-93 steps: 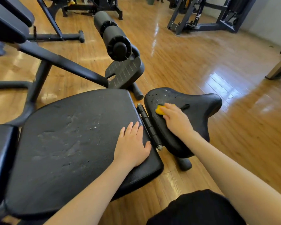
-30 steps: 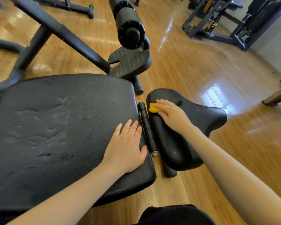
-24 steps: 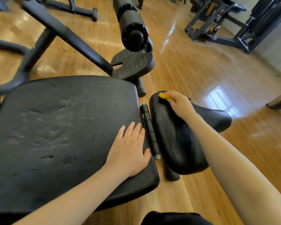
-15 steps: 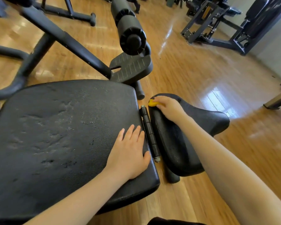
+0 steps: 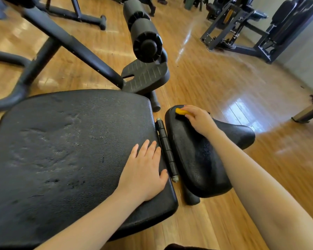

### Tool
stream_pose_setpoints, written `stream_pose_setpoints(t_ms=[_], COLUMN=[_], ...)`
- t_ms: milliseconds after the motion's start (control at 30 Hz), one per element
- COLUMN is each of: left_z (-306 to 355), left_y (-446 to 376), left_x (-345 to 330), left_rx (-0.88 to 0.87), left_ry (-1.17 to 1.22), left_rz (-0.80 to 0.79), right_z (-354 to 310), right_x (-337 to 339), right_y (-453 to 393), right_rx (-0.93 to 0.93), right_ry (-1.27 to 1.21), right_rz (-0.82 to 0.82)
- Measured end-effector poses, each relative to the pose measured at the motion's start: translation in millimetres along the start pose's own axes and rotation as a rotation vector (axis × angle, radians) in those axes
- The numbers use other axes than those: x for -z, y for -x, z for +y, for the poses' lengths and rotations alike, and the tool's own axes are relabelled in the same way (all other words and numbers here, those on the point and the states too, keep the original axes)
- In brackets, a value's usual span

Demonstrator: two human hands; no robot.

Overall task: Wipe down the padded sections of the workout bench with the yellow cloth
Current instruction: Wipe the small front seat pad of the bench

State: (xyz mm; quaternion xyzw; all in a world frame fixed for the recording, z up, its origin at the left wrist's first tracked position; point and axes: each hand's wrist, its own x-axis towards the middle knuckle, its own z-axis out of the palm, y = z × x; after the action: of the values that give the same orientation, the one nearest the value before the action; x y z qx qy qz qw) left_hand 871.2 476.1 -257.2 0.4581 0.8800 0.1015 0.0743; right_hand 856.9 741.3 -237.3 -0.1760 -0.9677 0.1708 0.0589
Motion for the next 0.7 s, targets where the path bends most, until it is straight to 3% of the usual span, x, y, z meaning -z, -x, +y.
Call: stream_pose_setpoints(t_ms=[200,467,567,700], left_z=[1,2,2,1], left_y=[1,1,1,1], left_x=[1,3,4,4], left_rx=[0.004,0.008,0.01,0.009], left_ry=[-0.009,-0.005,-0.004,-0.022], left_rz=[-0.01,-0.016,-0.008,-0.031], right_z=[24,-2,11,41], right_x=[12,-10,0,15], right_y=[10,112,96,69], right_rx=[-0.255,-0.103,-0.058,-0.142], right_ry=[0.009,0.09,0.085,0.042], right_rz=[0.129,0.098,0.058,0.18])
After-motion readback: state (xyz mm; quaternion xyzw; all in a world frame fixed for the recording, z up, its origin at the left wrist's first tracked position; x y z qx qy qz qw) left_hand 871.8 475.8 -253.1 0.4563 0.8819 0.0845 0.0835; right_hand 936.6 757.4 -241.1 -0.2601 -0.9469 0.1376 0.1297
